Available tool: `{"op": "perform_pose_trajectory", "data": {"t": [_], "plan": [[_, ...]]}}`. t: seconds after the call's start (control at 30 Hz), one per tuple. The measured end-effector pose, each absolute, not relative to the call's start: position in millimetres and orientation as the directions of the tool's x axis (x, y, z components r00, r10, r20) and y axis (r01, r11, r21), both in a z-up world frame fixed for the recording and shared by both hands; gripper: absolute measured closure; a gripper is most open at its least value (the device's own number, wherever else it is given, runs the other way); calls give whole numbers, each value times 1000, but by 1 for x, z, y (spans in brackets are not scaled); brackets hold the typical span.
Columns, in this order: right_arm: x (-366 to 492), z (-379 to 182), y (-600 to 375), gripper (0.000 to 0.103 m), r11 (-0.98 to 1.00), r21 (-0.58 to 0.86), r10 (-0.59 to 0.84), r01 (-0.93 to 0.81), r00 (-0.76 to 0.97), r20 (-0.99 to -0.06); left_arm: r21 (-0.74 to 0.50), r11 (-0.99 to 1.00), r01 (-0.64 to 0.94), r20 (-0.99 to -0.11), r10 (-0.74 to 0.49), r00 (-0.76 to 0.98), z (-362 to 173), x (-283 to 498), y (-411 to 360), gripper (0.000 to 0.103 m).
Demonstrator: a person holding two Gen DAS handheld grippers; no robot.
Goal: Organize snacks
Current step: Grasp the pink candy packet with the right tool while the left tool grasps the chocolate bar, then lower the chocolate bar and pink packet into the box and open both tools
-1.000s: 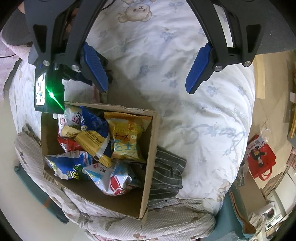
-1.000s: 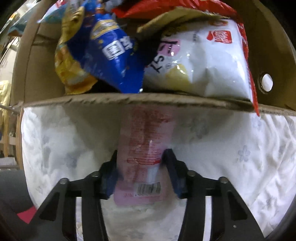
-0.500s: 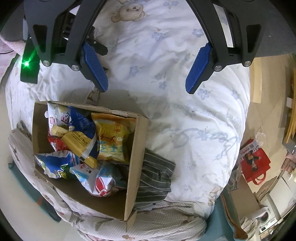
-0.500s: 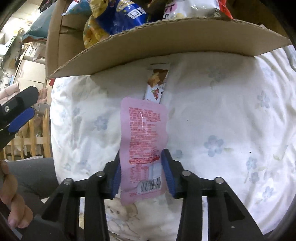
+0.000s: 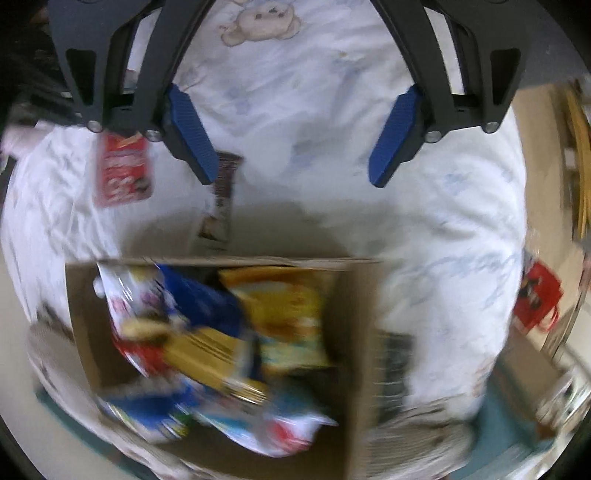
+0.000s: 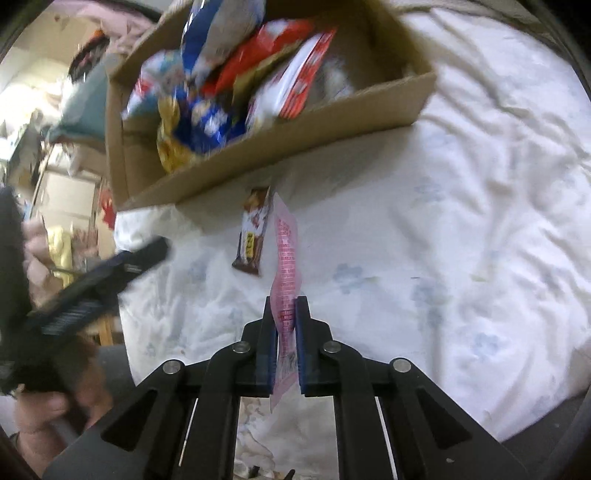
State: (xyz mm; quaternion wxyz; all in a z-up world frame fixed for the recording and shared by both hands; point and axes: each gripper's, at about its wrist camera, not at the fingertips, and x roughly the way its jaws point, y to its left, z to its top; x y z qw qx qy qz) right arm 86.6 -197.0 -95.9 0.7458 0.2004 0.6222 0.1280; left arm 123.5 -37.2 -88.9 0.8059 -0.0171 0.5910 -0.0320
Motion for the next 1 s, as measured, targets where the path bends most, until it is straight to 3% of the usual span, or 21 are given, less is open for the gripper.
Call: {"op": "perform_pose_trajectory", "data": {"t": [0.17, 0.3, 0.37, 0.53, 0.57, 1.0], "plan": [[83, -85, -227, 94, 866, 487, 450, 112, 250, -857, -23, 985, 172, -960, -69, 271, -109, 131, -88, 39], [82, -78, -242, 94, 854, 504, 457, 130, 276, -845, -11, 980, 199, -967, -61, 246, -125, 141, -112, 49], [82, -77, -249, 94, 848, 512, 462, 138, 281, -841, -7, 981, 195, -972, -52, 229, -134, 147, -119, 61], [82, -80, -247, 94, 839, 526, 475, 140, 286, -832, 44, 985, 166, -981, 11, 194, -151, 155, -124, 78], [82, -81, -247, 94, 836, 530, 478, 141, 286, -830, 43, 985, 167, -981, 10, 194, -151, 156, -124, 87], [79, -69, -246, 94, 821, 561, 510, 107, 307, -804, 35, 993, 114, -985, 15, 171, -134, 139, -107, 88]]}}
